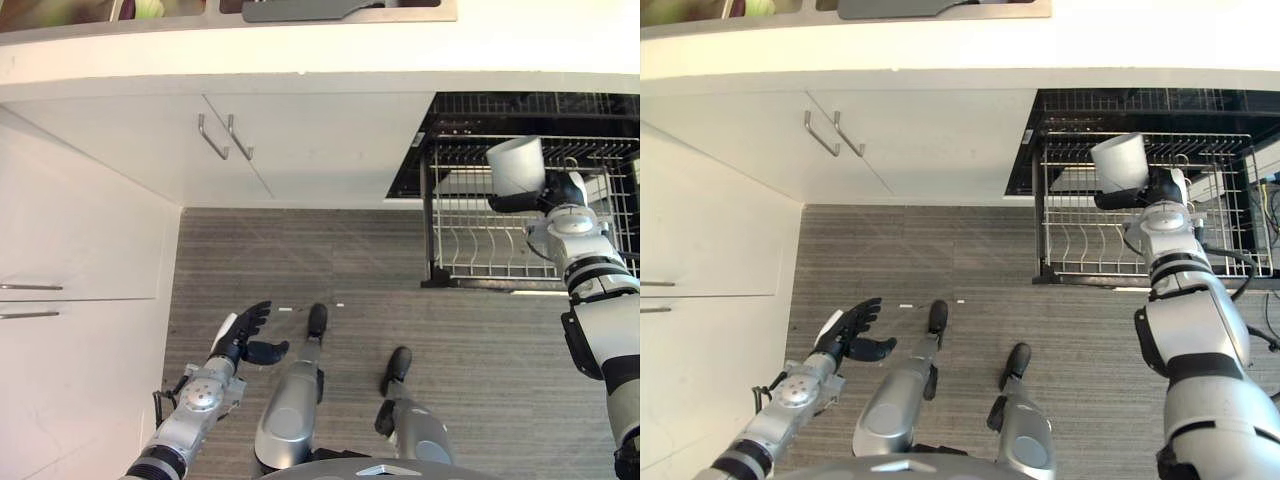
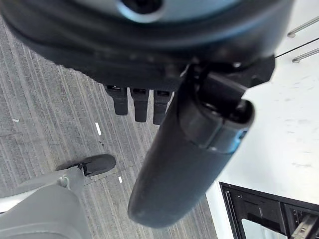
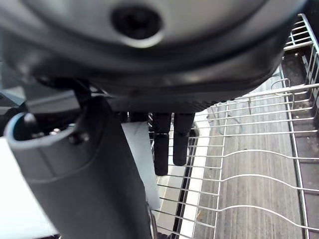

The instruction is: Place the dishes in the dishwasher.

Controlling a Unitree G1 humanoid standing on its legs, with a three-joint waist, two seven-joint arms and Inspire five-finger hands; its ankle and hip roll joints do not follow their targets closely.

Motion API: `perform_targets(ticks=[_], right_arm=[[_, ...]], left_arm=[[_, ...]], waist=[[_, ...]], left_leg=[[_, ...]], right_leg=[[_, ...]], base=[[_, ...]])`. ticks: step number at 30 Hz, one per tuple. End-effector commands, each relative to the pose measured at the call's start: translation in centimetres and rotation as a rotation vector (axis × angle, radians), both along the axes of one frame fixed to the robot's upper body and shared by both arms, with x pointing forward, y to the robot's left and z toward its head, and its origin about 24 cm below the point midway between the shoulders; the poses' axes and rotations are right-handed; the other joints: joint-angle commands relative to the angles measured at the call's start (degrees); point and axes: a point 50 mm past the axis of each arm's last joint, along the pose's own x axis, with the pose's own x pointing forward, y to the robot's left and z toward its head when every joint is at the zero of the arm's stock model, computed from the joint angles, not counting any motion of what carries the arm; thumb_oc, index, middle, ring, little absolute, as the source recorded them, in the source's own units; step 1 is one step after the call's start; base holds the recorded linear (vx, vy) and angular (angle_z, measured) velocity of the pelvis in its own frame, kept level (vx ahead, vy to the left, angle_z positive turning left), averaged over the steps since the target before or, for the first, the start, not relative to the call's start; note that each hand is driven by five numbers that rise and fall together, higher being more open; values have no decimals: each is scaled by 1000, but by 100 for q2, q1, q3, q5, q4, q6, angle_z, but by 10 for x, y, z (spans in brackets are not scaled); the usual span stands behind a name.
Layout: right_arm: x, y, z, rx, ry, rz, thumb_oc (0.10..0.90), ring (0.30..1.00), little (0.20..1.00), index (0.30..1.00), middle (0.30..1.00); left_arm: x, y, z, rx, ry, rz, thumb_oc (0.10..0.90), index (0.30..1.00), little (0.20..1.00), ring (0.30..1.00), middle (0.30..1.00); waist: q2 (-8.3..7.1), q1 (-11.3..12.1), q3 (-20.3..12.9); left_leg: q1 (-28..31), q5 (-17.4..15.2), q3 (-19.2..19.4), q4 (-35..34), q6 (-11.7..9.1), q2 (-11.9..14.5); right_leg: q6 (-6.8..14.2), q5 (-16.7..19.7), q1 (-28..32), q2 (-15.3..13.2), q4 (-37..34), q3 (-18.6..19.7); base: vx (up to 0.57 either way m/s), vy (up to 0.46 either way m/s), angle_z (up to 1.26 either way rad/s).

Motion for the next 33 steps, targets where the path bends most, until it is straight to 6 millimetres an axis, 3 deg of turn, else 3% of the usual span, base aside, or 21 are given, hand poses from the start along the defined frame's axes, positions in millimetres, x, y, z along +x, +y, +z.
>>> perform_targets(ticks=[1, 8, 11, 13, 14, 15, 17, 18, 19, 20, 22, 26, 28, 29, 31, 32, 33], right_arm=[[7, -2, 50, -156, -135, 68, 800, 900, 900, 900, 900], [14, 39, 35, -121, -182, 274, 800, 900, 900, 900, 900], [11, 43, 31, -111, -195, 301, 800, 900, 900, 900, 900], [-14, 61, 19, -9, -360, 391, 800, 900, 900, 900, 900], [-39, 60, 8, 130, -496, 355, 800, 900, 900, 900, 900], [-41, 59, 7, 132, -494, 351, 800, 900, 900, 900, 900], [-79, 59, -13, 302, -631, 275, 800, 900, 900, 900, 900], [-86, 66, -11, 309, -658, 304, 800, 900, 900, 900, 900], [-88, 66, -11, 309, -656, 302, 800, 900, 900, 900, 900], [-98, 72, -3, 327, -713, 348, 800, 900, 900, 900, 900], [-113, 76, -6, 416, -783, 337, 800, 900, 900, 900, 900], [-135, 90, 43, 393, -1125, 402, 800, 900, 900, 900, 900], [-134, 94, 47, 414, -1165, 405, 800, 900, 900, 900, 900], [-135, 100, 55, 449, -1220, 439, 800, 900, 900, 900, 900], [-135, 100, 55, 450, -1221, 439, 800, 900, 900, 900, 900], [-145, 99, 73, 379, -1291, 463, 800, 900, 900, 900, 900], [-147, 98, 76, 357, -1314, 444, 800, 900, 900, 900, 900]], left_arm=[[-14, -1, -8, -27, 15, 20, 800, 900, 900, 900, 900], [-24, 6, -21, -19, 84, 68, 800, 900, 900, 900, 900], [-27, 6, -23, -19, 97, 74, 800, 900, 900, 900, 900], [-37, 8, -35, -29, 153, 131, 800, 900, 900, 900, 900], [-43, 12, -42, -15, 192, 176, 800, 900, 900, 900, 900], [-43, 12, -43, -12, 194, 173, 800, 900, 900, 900, 900], [-61, 20, -57, 25, 294, 247, 800, 900, 900, 900, 900], [-74, 23, -66, 30, 360, 290, 800, 900, 900, 900, 900], [-74, 22, -66, 31, 361, 289, 800, 900, 900, 900, 900], [-82, 23, -72, -1, 399, 359, 800, 900, 900, 900, 900], [-96, 21, -80, -49, 448, 456, 800, 900, 900, 900, 900], [-131, 26, -91, -83, 540, 657, 800, 900, 900, 900, 900], [-133, 27, -91, -81, 534, 676, 800, 900, 900, 900, 900], [-131, 28, -90, -52, 529, 660, 800, 900, 900, 900, 900], [-130, 28, -90, -51, 528, 660, 800, 900, 900, 900, 900], [-112, 28, -85, -41, 475, 639, 800, 900, 900, 900, 900], [-110, 25, -86, -41, 481, 629, 800, 900, 900, 900, 900]], waist=[[-352, -95, -494], [-533, -279, -673], [-552, -291, -715], [-565, -457, -884], [-537, -563, -1009], [-546, -546, -1016], [-501, -667, -1277], [-497, -703, -1351], [-496, -706, -1352], [-484, -734, -1418], [-444, -759, -1552], [-299, -654, -1722], [-276, -623, -1707], [-316, -559, -1567], [-317, -599, -1570], [-402, -547, -1310], [-363, -525, -1323]], left_leg=[[364, -697, 36, 13, -299, 123], [653, -780, 246, 13, -275, 198], [708, -802, 275, 13, -268, 204], [912, -876, 374, 13, -240, 219], [1016, -916, 386, 13, -218, 223], [1023, -919, 381, 13, -219, 222], [1198, -992, 366, 13, -197, 212], [1249, -1002, 362, 13, -198, 210], [1258, -1006, 353, 13, -199, 211], [1293, -1013, 363, 13, -201, 210], [1354, -1034, 337, 13, -197, 212], [1421, -1053, 242, 13, -194, 176], [1433, -1034, 214, 13, -206, 149], [1173, -1086, 236, 650, -293, 69], [1074, -1163, 189, 808, -292, 67], [50, -624, 515, 1904, -736, 233], [-177, -545, 621, 1641, -777, 428]], right_leg=[[211, -30, -482, -213, 382, 56], [195, -56, -388, -129, 390, 313], [191, -69, -355, -119, 388, 347], [195, -114, -210, -107, 385, 422], [199, -152, -105, -112, 371, 424], [199, -156, -93, -113, 368, 418], [199, -237, 174, -109, 299, 356], [198, -249, 241, -103, 278, 345], [199, -250, 260, -102, 269, 333], [197, -260, 308, -97, 246, 322], [193, -276, 413, -88, 192, 299], [188, -346, 598, -104, 138, 170], [197, -357, 646, -134, 136, 117], [137, -422, 741, -250, 159, 41], [137, -430, 740, -256, 160, -2], [36, -554, 1101, -267, -75, -245], [87, -650, 1193, -256, -148, -384]], base=[[11, 6, -18], [19, 7, -25], [23, -6, -23], [90, 4, -19], [101, 1, -6], [121, -12, -7], [172, -27, -12], [136, -24, -5], [72, -14, 5], [70, -17, 3], [99, -22, -1], [91, -21, -1], [42, -31, 18], [21, -42, 19], [-19, -59, 58], [6, -40, 116], [19, -45, 150]])
